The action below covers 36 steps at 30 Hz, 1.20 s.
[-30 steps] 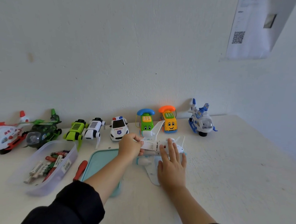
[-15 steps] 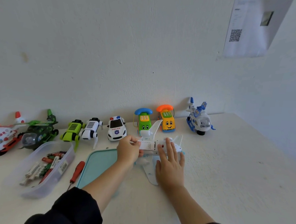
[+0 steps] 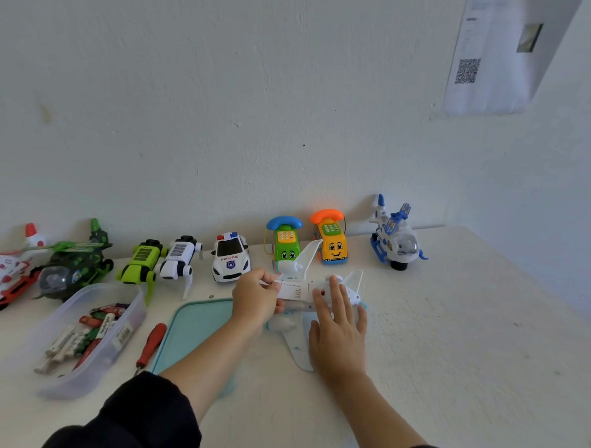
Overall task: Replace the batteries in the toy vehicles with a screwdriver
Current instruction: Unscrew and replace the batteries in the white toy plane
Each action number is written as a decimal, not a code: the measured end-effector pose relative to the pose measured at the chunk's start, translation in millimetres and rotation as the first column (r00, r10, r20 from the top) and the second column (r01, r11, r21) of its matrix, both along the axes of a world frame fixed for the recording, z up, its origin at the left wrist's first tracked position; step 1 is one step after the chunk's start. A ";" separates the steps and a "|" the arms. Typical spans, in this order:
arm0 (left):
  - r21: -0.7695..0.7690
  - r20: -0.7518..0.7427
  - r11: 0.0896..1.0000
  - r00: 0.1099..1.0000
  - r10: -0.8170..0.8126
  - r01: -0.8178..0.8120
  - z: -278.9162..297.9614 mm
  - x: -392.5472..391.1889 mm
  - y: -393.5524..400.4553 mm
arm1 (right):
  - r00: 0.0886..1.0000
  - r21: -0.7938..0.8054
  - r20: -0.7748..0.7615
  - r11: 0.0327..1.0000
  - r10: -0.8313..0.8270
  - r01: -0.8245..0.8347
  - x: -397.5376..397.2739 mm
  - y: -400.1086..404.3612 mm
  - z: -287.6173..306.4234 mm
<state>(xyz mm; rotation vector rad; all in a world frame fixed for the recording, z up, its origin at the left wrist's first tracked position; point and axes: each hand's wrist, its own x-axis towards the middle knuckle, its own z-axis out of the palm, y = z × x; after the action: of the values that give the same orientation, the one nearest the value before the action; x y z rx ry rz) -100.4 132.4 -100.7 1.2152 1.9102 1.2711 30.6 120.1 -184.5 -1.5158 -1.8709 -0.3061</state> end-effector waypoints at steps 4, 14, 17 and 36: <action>-0.029 0.014 0.999 0.999 -0.041 0.041 3.5 -3.4 1.3 | 1.000 0.008 0.011 1.000 0.001 -0.001 0.0 0.3 -0.7; -0.005 -0.570 0.996 0.819 -0.072 0.084 -4.4 -8.6 1.4 | 1.000 0.022 0.013 1.000 0.013 -0.013 0.1 0.7 -1.8; -0.029 -0.632 0.994 0.768 -0.103 0.109 -7.7 -8.2 3.0 | 1.000 0.021 0.009 1.000 0.019 -0.020 0.5 0.9 -2.0; -0.297 -0.409 0.918 0.833 -0.372 0.264 3.1 -49.6 28.7 | 1.000 0.037 -0.005 0.999 0.027 -0.027 -0.1 1.7 -3.6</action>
<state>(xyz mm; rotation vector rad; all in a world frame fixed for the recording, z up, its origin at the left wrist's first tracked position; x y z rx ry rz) -150.0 161.2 -97.7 1.7346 1.9798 0.5965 30.5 121.8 -188.0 -1.4646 -1.8702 -0.3220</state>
